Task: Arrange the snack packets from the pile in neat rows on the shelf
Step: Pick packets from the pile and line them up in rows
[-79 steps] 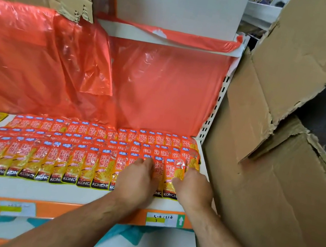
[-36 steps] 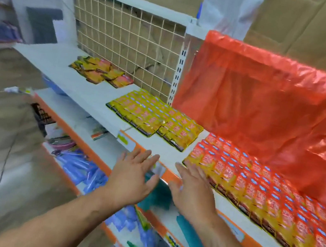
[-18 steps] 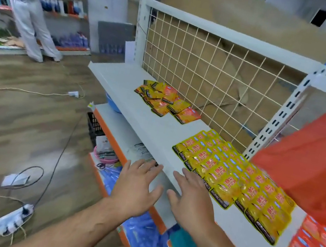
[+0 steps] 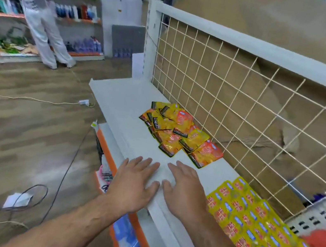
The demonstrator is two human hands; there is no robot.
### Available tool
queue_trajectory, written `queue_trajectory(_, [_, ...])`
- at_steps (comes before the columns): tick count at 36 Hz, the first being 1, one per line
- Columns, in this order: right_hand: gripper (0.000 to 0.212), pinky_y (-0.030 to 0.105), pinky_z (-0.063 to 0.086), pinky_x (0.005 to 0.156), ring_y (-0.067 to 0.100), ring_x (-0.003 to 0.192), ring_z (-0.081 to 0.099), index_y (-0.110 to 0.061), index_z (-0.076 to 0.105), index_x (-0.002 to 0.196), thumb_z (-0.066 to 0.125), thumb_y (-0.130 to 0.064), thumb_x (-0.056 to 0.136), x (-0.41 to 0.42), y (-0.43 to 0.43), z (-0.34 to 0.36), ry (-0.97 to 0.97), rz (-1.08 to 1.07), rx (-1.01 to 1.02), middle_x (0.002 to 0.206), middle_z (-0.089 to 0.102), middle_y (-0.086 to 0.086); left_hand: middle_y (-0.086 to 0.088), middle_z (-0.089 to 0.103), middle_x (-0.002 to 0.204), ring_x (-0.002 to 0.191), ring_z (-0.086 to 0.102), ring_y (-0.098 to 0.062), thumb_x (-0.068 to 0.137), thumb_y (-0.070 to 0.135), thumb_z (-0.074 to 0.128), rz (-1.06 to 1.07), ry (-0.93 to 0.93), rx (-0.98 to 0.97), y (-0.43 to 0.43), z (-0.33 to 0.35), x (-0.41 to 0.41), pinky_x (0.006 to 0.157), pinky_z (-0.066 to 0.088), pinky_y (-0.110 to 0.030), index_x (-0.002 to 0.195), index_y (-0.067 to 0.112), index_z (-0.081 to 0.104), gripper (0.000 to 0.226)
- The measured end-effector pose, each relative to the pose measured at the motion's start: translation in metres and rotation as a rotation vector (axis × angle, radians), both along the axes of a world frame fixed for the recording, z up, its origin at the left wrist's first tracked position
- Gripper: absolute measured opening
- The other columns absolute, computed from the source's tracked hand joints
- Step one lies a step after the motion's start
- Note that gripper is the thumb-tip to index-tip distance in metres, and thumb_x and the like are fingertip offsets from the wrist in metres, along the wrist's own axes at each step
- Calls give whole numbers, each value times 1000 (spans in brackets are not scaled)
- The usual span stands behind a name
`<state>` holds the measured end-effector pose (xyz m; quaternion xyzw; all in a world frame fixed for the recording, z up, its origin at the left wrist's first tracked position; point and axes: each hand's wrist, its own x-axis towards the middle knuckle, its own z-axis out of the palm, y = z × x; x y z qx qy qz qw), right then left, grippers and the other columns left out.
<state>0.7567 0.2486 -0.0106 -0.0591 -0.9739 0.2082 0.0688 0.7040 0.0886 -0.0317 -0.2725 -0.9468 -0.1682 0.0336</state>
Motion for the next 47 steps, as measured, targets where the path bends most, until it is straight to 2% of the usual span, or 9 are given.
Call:
queue_trajectory(6, [45, 31, 32, 108, 19, 136, 37, -25, 52, 139, 54, -37, 95, -60, 8, -5, -23, -175, -3, 146, 47, -3, -5, 64, 128, 116, 60, -27, 87, 51, 39, -91, 98, 82, 13, -13, -76, 100, 46, -42, 129, 18, 63, 58])
queue_trajectory(12, [45, 35, 41, 100, 24, 126, 43, -22, 56, 135, 56, -36, 92, -114, 19, -11, 20, -432, -28, 135, 53, -1, -10, 69, 112, 104, 63, -29, 87, 30, 48, -229, 191, 277, 32, -15, -155, 91, 53, -40, 117, 10, 68, 41])
queue_trajectory(17, [62, 39, 40, 106, 30, 132, 39, -32, 37, 147, 48, -57, 91, -141, 23, -15, -104, -547, 48, 150, 37, 2, -14, 58, 135, 125, 53, -35, 89, 34, 33, -363, 182, 132, 51, -4, -225, 103, 45, -48, 135, 11, 55, 56])
queue_trajectory(20, [58, 41, 38, 108, 32, 130, 40, -31, 47, 140, 41, -62, 92, -158, 27, -19, -184, -624, 79, 145, 43, 7, -7, 33, 156, 143, 28, -32, 91, 41, 26, -395, 144, -101, 62, 3, -262, 109, 34, -53, 150, 22, 34, 63])
queue_trajectory(25, [61, 44, 46, 93, 30, 113, 51, -27, 66, 108, 22, -64, 87, -172, 23, -30, -169, -762, 118, 114, 63, 1, -6, 41, 153, 139, 38, -30, 91, 41, 18, -494, 199, -163, 71, 0, -299, 105, 34, -52, 124, 21, 63, 59])
queue_trajectory(30, [48, 43, 47, 89, 28, 107, 54, -25, 65, 99, 32, -58, 92, -182, 23, -30, -220, -862, 146, 104, 63, -1, -8, 67, 101, 96, 63, -28, 88, 22, 49, -557, 145, -81, 84, 14, -314, 83, 44, -37, 87, 19, 57, 8])
queue_trajectory(32, [39, 41, 44, 93, 30, 109, 52, -24, 64, 108, 42, -53, 95, -186, 18, -23, -230, -879, 165, 111, 62, 4, -6, 64, 87, 88, 61, -28, 85, 24, 57, -531, 84, -57, 85, 15, -317, 75, 46, -36, 79, 21, 49, 11])
queue_trajectory(38, [40, 40, 49, 85, 30, 107, 58, -15, 50, 116, 51, -47, 92, -195, 12, -17, -201, -992, 103, 115, 59, 9, -9, 57, 121, 114, 49, -29, 86, 43, 60, -450, 127, -129, 90, 11, -322, 96, 39, -39, 128, 16, 49, 51])
queue_trajectory(47, [39, 39, 52, 86, 30, 105, 61, -14, 54, 115, 51, -45, 92, -199, 13, -11, -248, -1035, 47, 114, 62, 8, -13, 54, 117, 109, 52, -31, 91, 23, 57, -418, -14, 111, 93, 24, -315, 91, 42, -40, 117, 8, 55, 31])
